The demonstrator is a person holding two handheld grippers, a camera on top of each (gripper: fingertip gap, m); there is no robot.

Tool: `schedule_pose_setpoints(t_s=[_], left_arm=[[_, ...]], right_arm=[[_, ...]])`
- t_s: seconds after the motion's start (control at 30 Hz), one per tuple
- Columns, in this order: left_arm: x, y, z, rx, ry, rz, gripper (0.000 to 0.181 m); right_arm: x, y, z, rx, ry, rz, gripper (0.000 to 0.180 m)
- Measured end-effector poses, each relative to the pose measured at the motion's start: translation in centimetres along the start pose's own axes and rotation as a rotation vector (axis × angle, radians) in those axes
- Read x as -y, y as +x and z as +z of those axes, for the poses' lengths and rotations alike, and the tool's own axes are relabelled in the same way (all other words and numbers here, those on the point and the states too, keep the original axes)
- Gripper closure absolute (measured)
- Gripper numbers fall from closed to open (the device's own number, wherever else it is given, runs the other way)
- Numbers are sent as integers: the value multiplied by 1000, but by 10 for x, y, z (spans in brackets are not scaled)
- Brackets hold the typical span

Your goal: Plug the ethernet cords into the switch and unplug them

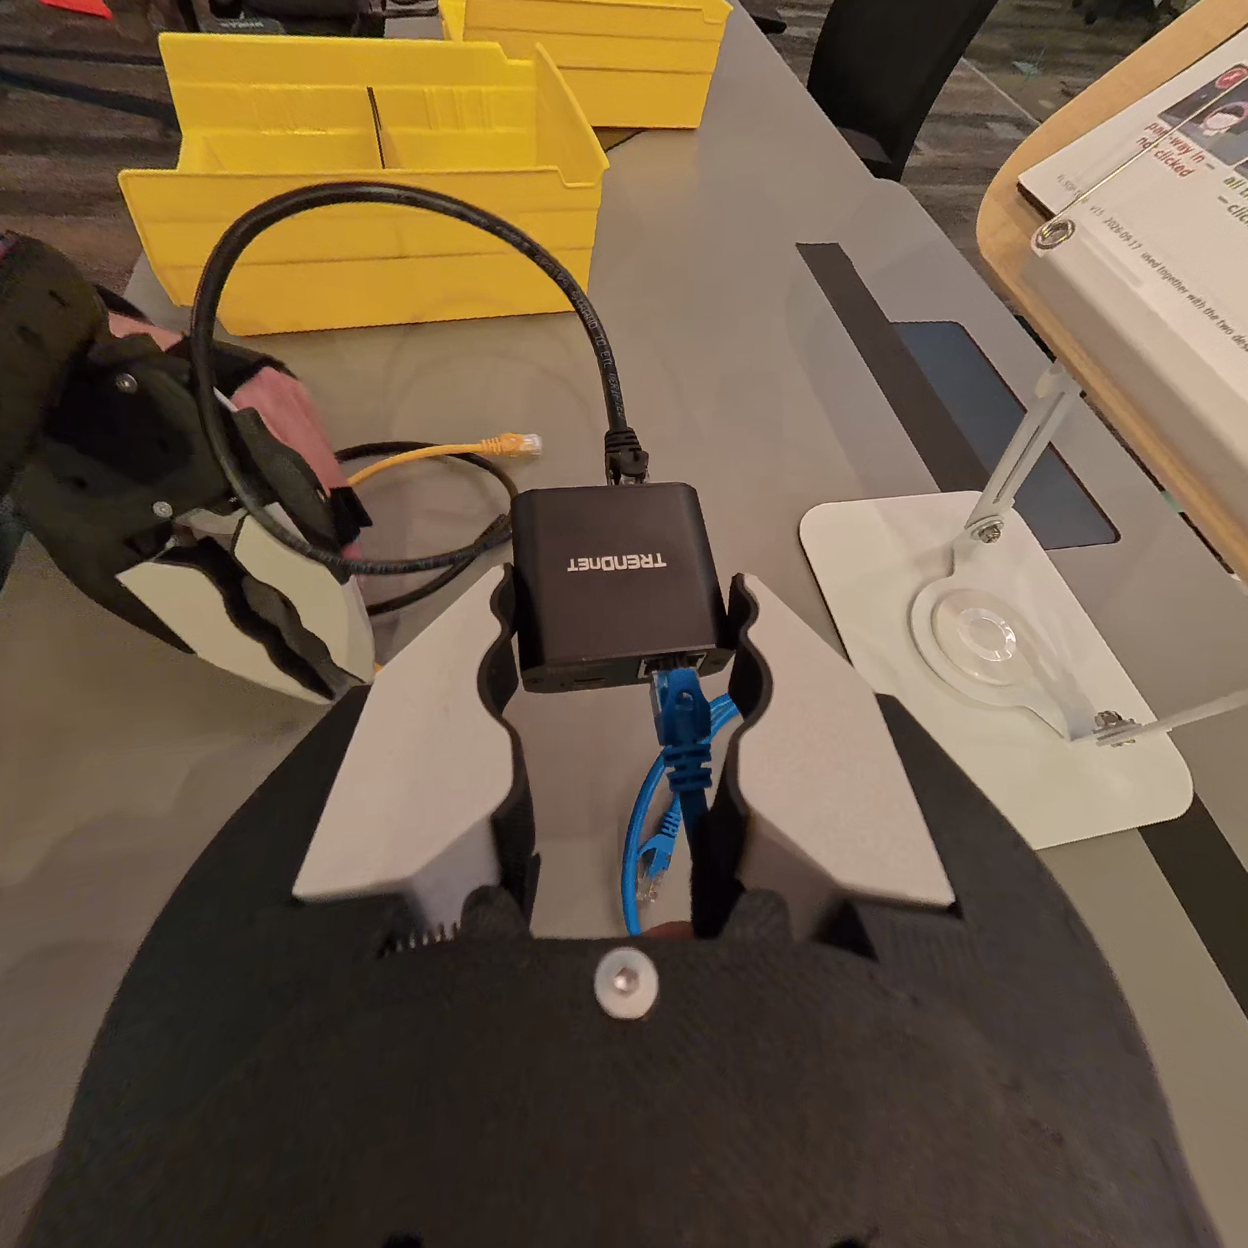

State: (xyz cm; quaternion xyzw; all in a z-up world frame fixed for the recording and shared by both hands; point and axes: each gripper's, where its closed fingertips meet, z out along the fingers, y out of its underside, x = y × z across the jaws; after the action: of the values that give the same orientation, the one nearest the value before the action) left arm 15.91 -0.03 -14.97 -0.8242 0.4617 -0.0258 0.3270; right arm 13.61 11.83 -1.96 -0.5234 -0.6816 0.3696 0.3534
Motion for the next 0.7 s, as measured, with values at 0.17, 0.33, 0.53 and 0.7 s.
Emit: schedule_pose_setpoints(t_s=[0.17,0.33,0.53,0.7], left_arm=[[16,-23,0,282,62,-57,159],[11,-32,18,452,-22,-26,165],[10,-51,17,510,-41,-119,157],[13,-49,23,423,0,-252,156]], right_arm=[[-1,0,6,-1,6,12,118],[-1,-1,6,-3,11,11,118],[1,0,6,-3,31,18,118],[1,1,6,-2,45,25,118]])
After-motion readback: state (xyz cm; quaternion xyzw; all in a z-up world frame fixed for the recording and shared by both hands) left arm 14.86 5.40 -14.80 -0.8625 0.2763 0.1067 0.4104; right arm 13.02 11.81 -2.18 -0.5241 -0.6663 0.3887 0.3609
